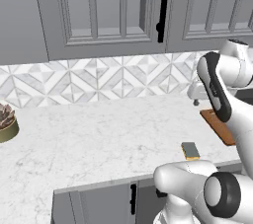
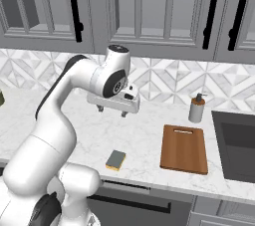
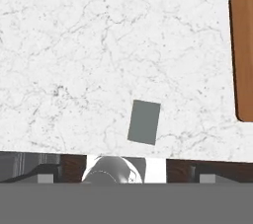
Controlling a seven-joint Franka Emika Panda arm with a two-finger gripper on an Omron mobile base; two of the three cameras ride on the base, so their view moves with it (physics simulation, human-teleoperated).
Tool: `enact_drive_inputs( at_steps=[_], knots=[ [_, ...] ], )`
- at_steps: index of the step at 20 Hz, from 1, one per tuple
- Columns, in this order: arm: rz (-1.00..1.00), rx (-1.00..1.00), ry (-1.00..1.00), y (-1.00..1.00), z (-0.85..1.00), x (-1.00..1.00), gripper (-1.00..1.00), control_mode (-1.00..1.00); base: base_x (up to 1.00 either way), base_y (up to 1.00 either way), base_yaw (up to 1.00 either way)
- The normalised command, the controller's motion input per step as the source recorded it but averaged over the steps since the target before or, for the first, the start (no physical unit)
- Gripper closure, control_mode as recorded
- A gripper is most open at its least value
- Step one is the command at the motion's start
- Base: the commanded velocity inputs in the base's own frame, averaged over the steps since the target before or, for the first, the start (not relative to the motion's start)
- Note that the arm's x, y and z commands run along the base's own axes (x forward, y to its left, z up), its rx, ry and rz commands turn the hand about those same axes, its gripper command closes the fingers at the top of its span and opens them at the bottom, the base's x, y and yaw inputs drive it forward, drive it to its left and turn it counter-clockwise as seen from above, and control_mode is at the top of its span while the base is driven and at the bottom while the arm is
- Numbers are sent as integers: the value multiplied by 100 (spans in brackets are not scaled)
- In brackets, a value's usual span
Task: Pick up the sponge from the counter and clean the cutting board by briefly scrubbing or pressing down on the cutting board. Once finished, release the sponge.
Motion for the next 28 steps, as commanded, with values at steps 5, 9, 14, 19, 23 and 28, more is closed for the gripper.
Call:
enact_drive_inputs(
  at_steps=[5, 9, 14, 19, 23, 28],
  knots=[
    [0, 0, 4, -5, -44, -12, -100, -100, 0, 0, 0],
    [0, 0, 2, -5, -57, 0, -100, -100, 0, 0, 0],
    [0, 0, 9, -9, -60, 1, -100, -100, 0, 0, 0],
    [0, 0, 6, -6, -56, 8, -100, -100, 0, 0, 0],
    [0, 0, 2, -6, -49, 13, -100, -100, 0, 0, 0],
    [0, 0, 0, -1, -42, 6, -100, -100, 0, 0, 0]
  ],
)
